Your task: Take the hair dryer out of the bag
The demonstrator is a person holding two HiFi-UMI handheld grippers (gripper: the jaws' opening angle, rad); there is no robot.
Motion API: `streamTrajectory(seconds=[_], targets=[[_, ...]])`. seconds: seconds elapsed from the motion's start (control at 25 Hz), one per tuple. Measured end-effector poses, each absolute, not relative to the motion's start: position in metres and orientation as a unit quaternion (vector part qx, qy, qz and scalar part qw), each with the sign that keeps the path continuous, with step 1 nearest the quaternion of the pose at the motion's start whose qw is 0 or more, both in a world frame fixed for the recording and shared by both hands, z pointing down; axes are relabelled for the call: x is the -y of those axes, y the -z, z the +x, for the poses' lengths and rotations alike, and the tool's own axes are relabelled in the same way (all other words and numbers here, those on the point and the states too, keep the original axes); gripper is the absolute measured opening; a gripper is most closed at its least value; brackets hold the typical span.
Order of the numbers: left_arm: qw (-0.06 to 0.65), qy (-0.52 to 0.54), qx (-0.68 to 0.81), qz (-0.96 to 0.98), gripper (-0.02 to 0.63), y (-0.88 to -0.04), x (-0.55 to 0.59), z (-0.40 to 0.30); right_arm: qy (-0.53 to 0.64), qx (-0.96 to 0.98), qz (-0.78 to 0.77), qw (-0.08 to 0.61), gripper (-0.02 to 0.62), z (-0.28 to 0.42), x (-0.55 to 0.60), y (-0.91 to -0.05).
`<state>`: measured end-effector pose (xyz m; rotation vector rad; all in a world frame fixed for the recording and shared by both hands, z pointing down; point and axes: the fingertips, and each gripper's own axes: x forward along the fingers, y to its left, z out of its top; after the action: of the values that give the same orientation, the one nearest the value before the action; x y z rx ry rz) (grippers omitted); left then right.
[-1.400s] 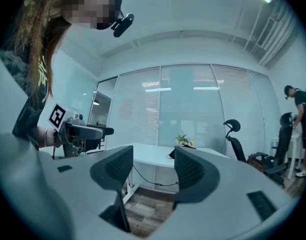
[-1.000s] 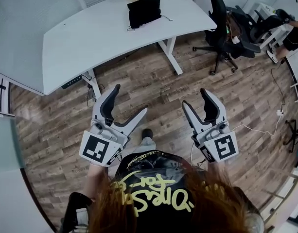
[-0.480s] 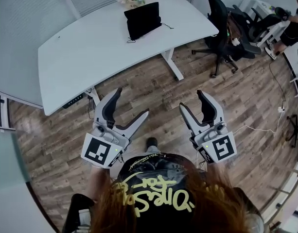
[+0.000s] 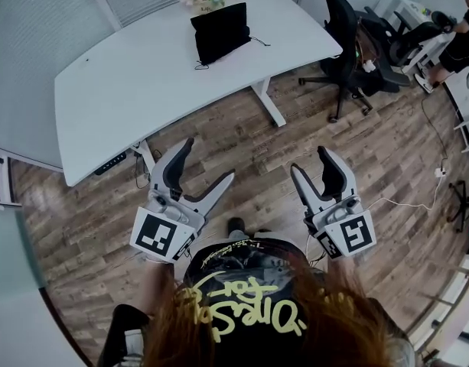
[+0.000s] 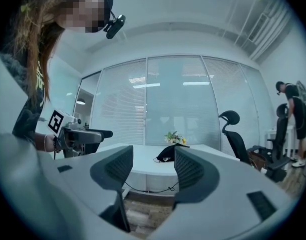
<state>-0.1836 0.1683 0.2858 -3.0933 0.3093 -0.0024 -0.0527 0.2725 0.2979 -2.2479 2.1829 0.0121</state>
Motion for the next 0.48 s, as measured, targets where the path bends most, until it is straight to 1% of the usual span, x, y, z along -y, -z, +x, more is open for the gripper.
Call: streamTrajectory(seconds=[0.12, 0.24, 0.4, 0.48], targets=[[0.026, -0.007, -0.100, -0.995, 0.362, -0.277, -0.175, -0.182, -0.012, -0.705, -0.709, 0.001, 0.241, -0.054, -0.270, -0.292], [0.023, -0.003, -0.100, -0.995, 0.353, -0.280, -0.173, -0.183, -0.022, -0.716, -0.698, 0.012, 0.241, -0.060, -0.262, -0.286], [0.021, 0.002, -0.106, -0.994, 0.347, -0.283, -0.174, -0.189, -0.015, -0.718, -0.696, -0.010, 0.241, -0.060, -0.262, -0.295], [0.024, 0.004, -0.111, -0.994, 0.344, -0.283, -0.171, -0.193, -0.012, -0.719, -0.695, -0.009, 0.241, -0.061, -0.260, -0.295]])
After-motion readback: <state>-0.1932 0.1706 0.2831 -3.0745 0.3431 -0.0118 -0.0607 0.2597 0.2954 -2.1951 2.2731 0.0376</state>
